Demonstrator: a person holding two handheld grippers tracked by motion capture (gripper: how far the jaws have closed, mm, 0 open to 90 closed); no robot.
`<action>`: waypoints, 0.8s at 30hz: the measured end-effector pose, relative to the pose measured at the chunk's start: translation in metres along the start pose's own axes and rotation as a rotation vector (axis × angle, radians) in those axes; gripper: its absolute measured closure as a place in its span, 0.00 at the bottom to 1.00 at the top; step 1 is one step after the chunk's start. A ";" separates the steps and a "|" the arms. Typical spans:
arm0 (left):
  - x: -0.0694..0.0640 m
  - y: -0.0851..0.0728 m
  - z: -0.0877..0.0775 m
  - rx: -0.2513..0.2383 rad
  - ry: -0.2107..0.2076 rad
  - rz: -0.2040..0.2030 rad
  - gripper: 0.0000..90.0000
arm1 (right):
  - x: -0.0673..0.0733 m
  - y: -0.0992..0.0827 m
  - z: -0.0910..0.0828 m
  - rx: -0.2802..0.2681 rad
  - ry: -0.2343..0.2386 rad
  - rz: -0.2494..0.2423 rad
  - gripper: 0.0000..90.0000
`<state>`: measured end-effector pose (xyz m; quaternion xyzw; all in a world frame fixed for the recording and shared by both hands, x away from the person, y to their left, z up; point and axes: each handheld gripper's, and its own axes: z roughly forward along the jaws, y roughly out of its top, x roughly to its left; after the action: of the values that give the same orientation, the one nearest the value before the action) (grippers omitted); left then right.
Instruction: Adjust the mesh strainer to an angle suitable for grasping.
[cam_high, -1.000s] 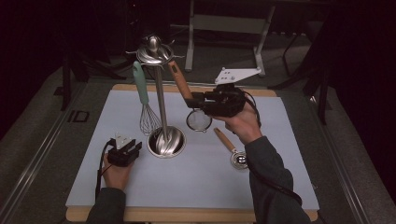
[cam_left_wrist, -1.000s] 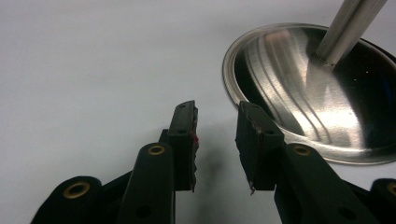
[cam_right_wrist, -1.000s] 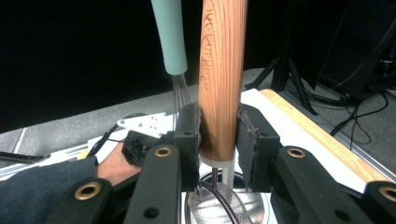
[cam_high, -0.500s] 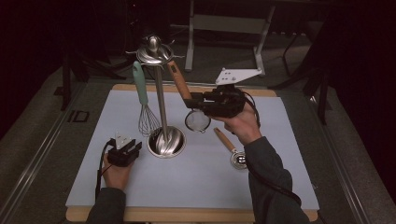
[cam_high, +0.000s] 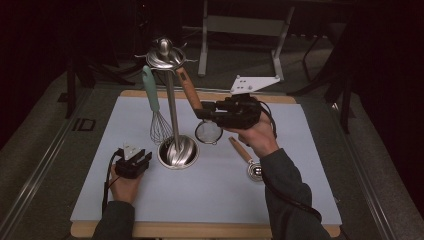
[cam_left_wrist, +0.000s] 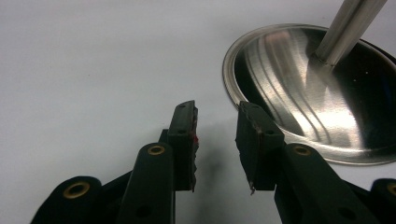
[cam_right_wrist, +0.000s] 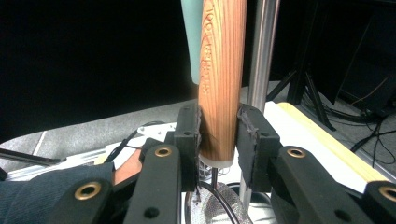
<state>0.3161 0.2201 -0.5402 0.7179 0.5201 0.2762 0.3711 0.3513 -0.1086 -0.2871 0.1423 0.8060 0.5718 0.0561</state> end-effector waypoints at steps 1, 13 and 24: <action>0.000 0.000 0.000 0.000 0.000 0.000 0.76 | 0.000 0.000 0.000 0.000 0.001 0.000 0.79; 0.000 0.000 0.000 0.001 -0.001 -0.001 0.76 | 0.002 0.001 -0.003 -0.030 0.016 -0.002 0.79; 0.000 0.000 0.000 0.000 0.000 0.000 0.76 | 0.007 0.003 0.003 -0.043 0.053 -0.007 0.79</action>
<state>0.3161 0.2200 -0.5402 0.7177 0.5202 0.2764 0.3713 0.3457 -0.1030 -0.2842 0.1229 0.7951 0.5925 0.0399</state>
